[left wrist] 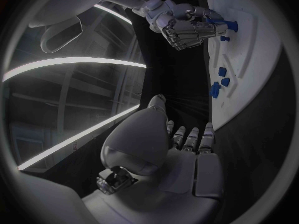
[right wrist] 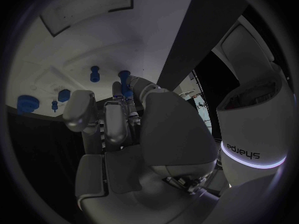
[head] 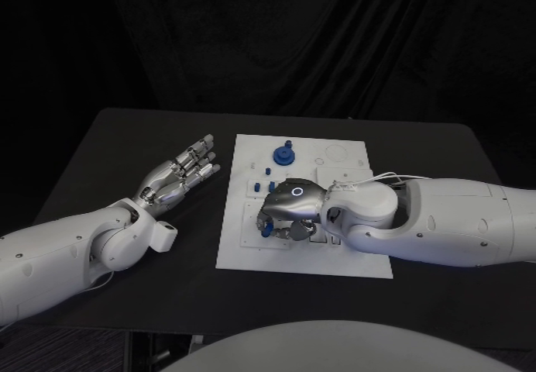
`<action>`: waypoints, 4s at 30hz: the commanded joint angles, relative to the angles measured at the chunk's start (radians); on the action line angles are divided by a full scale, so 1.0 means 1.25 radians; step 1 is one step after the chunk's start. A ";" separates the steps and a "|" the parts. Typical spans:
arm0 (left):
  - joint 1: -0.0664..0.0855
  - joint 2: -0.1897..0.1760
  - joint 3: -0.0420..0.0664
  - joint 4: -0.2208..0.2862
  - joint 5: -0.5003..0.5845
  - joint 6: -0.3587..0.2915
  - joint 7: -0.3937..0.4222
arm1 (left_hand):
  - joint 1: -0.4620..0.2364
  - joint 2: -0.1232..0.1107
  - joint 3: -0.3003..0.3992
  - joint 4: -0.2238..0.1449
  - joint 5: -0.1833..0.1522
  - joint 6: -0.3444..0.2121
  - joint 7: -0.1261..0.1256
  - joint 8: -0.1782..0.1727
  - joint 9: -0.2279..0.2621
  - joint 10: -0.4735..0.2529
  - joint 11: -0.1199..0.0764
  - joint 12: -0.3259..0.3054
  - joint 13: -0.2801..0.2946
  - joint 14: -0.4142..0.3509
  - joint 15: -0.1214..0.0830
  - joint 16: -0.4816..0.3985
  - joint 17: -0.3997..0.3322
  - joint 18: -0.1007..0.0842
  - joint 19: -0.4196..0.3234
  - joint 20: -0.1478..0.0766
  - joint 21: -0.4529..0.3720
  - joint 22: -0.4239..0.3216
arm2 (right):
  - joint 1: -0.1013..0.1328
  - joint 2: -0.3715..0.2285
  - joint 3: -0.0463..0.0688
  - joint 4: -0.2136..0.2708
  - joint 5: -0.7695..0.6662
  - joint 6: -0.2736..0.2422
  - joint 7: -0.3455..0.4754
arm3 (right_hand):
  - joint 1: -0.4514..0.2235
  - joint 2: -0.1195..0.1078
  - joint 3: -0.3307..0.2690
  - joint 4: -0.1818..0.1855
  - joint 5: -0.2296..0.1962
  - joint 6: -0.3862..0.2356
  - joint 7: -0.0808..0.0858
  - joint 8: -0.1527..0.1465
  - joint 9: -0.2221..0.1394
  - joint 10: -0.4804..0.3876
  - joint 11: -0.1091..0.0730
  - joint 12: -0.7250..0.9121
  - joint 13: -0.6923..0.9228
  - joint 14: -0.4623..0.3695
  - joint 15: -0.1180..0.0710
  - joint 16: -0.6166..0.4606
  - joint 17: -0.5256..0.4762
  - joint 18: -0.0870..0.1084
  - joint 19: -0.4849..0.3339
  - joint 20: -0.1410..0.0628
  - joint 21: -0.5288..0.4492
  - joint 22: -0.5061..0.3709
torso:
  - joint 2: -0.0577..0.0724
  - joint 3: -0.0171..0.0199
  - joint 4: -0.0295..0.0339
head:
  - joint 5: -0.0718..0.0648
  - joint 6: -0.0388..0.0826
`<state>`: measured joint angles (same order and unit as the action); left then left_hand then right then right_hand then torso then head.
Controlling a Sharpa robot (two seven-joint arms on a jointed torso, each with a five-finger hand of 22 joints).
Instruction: Assemble the parts on the task board
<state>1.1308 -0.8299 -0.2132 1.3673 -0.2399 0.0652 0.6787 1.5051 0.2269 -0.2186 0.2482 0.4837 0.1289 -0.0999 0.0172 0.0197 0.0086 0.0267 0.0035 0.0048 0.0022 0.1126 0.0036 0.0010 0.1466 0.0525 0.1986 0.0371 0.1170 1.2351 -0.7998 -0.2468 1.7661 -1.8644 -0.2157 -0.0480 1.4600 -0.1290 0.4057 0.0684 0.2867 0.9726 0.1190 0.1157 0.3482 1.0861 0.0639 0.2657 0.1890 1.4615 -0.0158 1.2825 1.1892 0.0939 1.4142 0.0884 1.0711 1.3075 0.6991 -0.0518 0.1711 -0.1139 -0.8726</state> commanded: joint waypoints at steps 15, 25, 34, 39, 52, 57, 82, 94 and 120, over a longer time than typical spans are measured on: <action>-0.001 0.002 0.001 -0.002 0.003 0.010 0.056 | 0.008 0.004 0.005 -0.010 0.008 -0.002 0.006 0.003 0.001 0.000 0.008 0.000 -0.001 -0.002 0.003 -0.003 -0.001 0.011 0.001 0.005 -0.003 -0.002 | -0.002 0.004 0.000 -0.006 -0.007 -0.014 0.014 | -0.061 -0.024 -0.007 0.035 -0.004 -0.152 -0.048 -0.044 -0.055 -0.124 0.027 -0.062 -0.021 -0.015 0.003 -0.013 -0.018 0.001 -0.016 0.005 -0.018 0.110 | 0.000 0.0002 0.0001 | 0.009 0.000; -0.002 -0.007 0.001 0.003 0.003 0.006 0.057 | 0.009 0.004 0.006 -0.012 0.009 0.000 0.007 0.004 0.001 0.000 0.008 0.000 -0.001 -0.002 0.003 -0.003 -0.001 0.011 0.001 0.005 -0.003 -0.002 | 0.025 -0.058 0.000 0.039 0.047 -0.098 0.012 | -0.045 -0.029 -0.110 0.078 0.000 -0.199 -0.070 -0.039 -0.114 -0.269 0.030 -0.082 -0.045 -0.052 0.008 -0.053 -0.068 0.012 -0.051 0.009 -0.097 0.094 | 0.000 0.0001 -0.0009 | 0.014 0.000; -0.002 -0.012 0.001 0.009 0.003 0.000 0.056 | 0.010 0.004 0.006 -0.013 0.010 0.001 0.007 0.004 0.001 0.001 0.008 0.000 -0.001 -0.002 0.002 -0.003 -0.001 0.011 0.001 0.005 -0.003 -0.002 | 0.137 -0.192 0.000 0.097 0.223 -0.132 -0.027 | 0.019 -0.007 -0.122 0.116 -0.002 -0.144 -0.017 -0.012 -0.133 -0.192 0.033 0.054 -0.007 -0.075 0.013 -0.075 -0.100 0.020 -0.071 0.014 -0.154 0.084 | -0.001 0.0012 -0.0023 | 0.012 0.000; -0.002 -0.012 0.001 0.012 0.003 -0.002 0.056 | 0.010 0.004 0.006 -0.014 0.011 0.002 0.007 0.004 0.002 0.001 0.008 0.001 -0.001 -0.002 0.002 -0.003 -0.001 0.011 0.001 0.005 -0.003 -0.002 | 0.158 -0.245 -0.001 0.096 0.257 -0.064 -0.080 | 0.010 0.001 -0.120 0.084 -0.001 0.003 -0.008 0.077 -0.079 -0.018 -0.034 0.662 0.520 -0.061 -0.032 -0.076 -0.101 0.016 -0.061 -0.011 -0.154 0.085 | 0.000 -0.0002 -0.0008 | 0.009 0.000; -0.002 -0.016 0.001 0.012 0.003 0.000 0.057 | 0.010 0.004 0.007 -0.014 0.012 0.002 0.008 0.004 0.002 0.001 0.008 0.001 -0.001 -0.002 0.002 -0.003 -0.001 0.012 0.001 0.005 -0.003 -0.002 | 0.090 -0.330 -0.001 0.145 0.111 -0.002 -0.315 | -0.286 0.006 -0.188 0.179 0.003 0.007 -0.056 0.223 0.105 0.388 -0.078 1.044 1.105 0.087 -0.055 0.231 0.305 -0.059 0.101 -0.050 0.324 0.190 | -0.001 -0.0018 0.0002 | -0.002 0.000; -0.002 -0.016 0.001 0.010 0.003 0.001 0.056 | 0.010 0.004 0.007 -0.015 0.012 0.002 0.008 0.004 0.002 0.001 0.008 0.001 -0.001 -0.002 0.002 -0.003 -0.001 0.012 0.001 0.005 -0.003 -0.002 | 0.065 -0.352 -0.001 0.176 0.061 0.004 -0.391 | -0.379 -0.005 -0.166 0.181 0.005 -0.026 -0.066 0.281 0.214 0.388 -0.072 1.044 1.105 0.087 -0.067 0.231 0.305 -0.071 0.118 -0.060 0.381 0.205 | 0.001 0.0011 -0.0002 | -0.008 0.000; -0.006 -0.016 0.001 0.004 0.003 0.008 0.050 | 0.010 0.005 0.008 -0.015 0.013 0.001 0.009 0.004 0.001 0.001 0.009 0.000 -0.001 -0.002 0.002 -0.003 -0.001 0.012 0.001 0.005 -0.003 -0.002 | 0.001 -0.386 -0.002 0.235 -0.006 0.027 -0.472 | -0.414 -0.008 -0.159 0.182 0.006 -0.056 -0.070 0.326 0.343 0.388 -0.077 1.044 1.105 0.087 -0.074 0.231 0.305 -0.075 0.125 -0.067 0.398 0.210 | 0.000 0.0001 0.0019 | -0.021 0.000; -0.013 -0.017 0.001 0.003 0.003 0.010 0.048 | 0.010 0.006 0.008 -0.016 0.013 0.001 0.009 0.004 0.001 0.001 0.010 0.000 -0.001 -0.002 0.003 -0.003 -0.001 0.012 0.002 0.006 -0.003 -0.002 | -0.013 -0.394 -0.002 0.238 -0.007 0.026 -0.482 | -0.456 0.007 -0.154 0.182 0.004 -0.053 -0.066 0.306 0.342 0.388 -0.073 1.044 1.105 0.087 -0.071 0.231 0.305 -0.074 0.124 -0.065 0.397 0.210 | 0.001 0.0006 0.0014 | -0.021 0.000; -0.020 -0.015 0.001 0.000 0.003 0.013 0.045 | 0.011 0.008 0.010 -0.018 0.014 0.000 0.010 0.004 0.001 0.000 0.011 0.000 -0.001 -0.002 0.004 -0.003 -0.001 0.012 0.002 0.007 -0.003 -0.002 | -0.042 -0.393 -0.002 0.227 0.004 0.045 -0.486 | -0.483 0.018 -0.136 0.180 0.002 0.013 -0.060 0.235 0.305 0.388 -0.068 1.044 1.105 0.087 -0.066 0.231 0.305 -0.074 0.124 -0.059 0.397 0.209 | 0.001 0.0000 0.0020 | -0.021 0.000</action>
<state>1.1069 -0.8501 -0.2132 1.3665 -0.2398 0.0679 0.6789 1.5130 0.2349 -0.2062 0.2301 0.4951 0.1288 -0.0926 0.0171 0.0203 0.0072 0.0322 0.0035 0.0048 0.0022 0.1126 0.0037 0.0010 0.1465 0.0562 0.2022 0.0371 0.1153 1.1856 -1.2900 -0.2494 2.0503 -1.8564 -0.1764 -0.6337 0.8577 -0.1052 0.2308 0.2936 0.2937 0.9824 0.0422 0.4131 0.7300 1.4686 -0.0250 1.5682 1.3074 1.4654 -0.1018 1.5679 1.3076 0.0076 1.4688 0.0126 1.5676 1.3080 0.6995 -0.0509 0.1734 -0.1392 -0.8726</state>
